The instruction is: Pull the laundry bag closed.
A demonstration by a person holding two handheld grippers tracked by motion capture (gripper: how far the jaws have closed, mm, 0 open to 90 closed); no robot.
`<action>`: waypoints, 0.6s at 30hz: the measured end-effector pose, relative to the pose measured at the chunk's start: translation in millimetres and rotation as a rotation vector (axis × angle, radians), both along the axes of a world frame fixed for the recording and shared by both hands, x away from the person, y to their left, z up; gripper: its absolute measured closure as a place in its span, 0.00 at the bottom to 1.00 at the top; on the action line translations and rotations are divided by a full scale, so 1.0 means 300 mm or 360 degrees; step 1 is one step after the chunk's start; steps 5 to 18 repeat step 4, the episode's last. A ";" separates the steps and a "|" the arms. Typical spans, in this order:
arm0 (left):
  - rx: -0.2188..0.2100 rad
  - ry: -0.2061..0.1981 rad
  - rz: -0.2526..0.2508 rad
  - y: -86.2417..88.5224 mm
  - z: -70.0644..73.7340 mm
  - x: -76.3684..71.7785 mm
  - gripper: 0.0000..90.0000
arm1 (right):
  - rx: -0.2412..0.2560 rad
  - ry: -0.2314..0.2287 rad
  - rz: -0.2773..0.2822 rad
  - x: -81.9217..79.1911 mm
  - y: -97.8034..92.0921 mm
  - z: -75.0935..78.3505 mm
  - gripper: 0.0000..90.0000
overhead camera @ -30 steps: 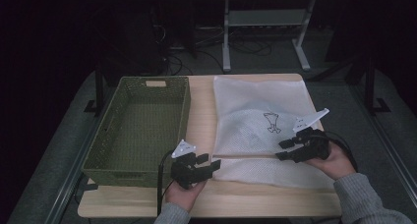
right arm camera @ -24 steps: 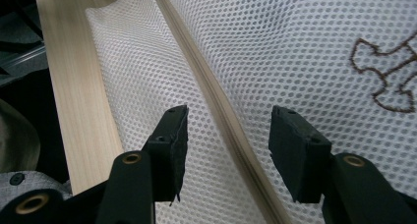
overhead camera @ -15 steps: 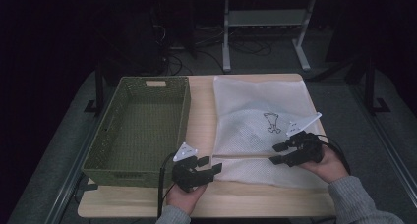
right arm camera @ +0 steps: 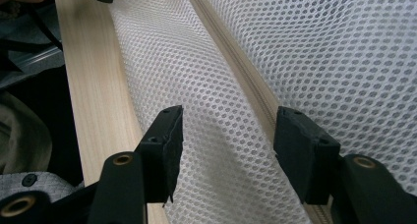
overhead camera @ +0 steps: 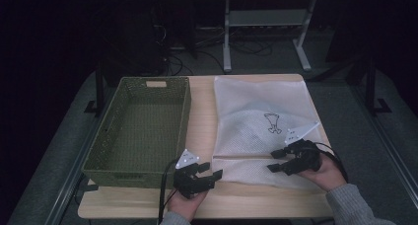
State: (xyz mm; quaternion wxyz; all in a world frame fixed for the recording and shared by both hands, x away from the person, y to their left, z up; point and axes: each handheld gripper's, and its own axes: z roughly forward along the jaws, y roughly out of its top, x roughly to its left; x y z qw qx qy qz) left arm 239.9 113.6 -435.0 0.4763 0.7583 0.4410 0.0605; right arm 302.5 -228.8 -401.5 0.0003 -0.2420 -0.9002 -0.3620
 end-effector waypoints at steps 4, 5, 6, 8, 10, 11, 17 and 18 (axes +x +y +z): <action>0.0017 -0.0011 -0.0005 -0.005 -0.007 -0.004 0.47 | 0.0017 -0.0005 -0.0011 -0.008 -0.005 -0.009 0.48; 0.0017 -0.0011 -0.0005 -0.005 -0.007 -0.004 0.47 | 0.0017 -0.0005 -0.0011 -0.008 -0.005 -0.009 0.48; 0.0017 -0.0011 -0.0005 -0.005 -0.007 -0.004 0.47 | 0.0017 -0.0005 -0.0011 -0.008 -0.005 -0.009 0.48; 0.0017 -0.0011 -0.0005 -0.005 -0.007 -0.004 0.47 | 0.0017 -0.0005 -0.0011 -0.008 -0.005 -0.009 0.48; 0.0017 -0.0011 -0.0005 -0.005 -0.007 -0.004 0.47 | 0.0017 -0.0005 -0.0011 -0.008 -0.005 -0.009 0.48; 0.0017 -0.0011 -0.0005 -0.005 -0.007 -0.004 0.47 | 0.0017 -0.0005 -0.0011 -0.008 -0.005 -0.009 0.48; 0.0017 -0.0011 -0.0005 -0.005 -0.007 -0.004 0.47 | 0.0017 -0.0005 -0.0011 -0.008 -0.005 -0.009 0.48; 0.0017 -0.0011 -0.0005 -0.005 -0.007 -0.004 0.47 | 0.0017 -0.0005 -0.0011 -0.008 -0.005 -0.009 0.48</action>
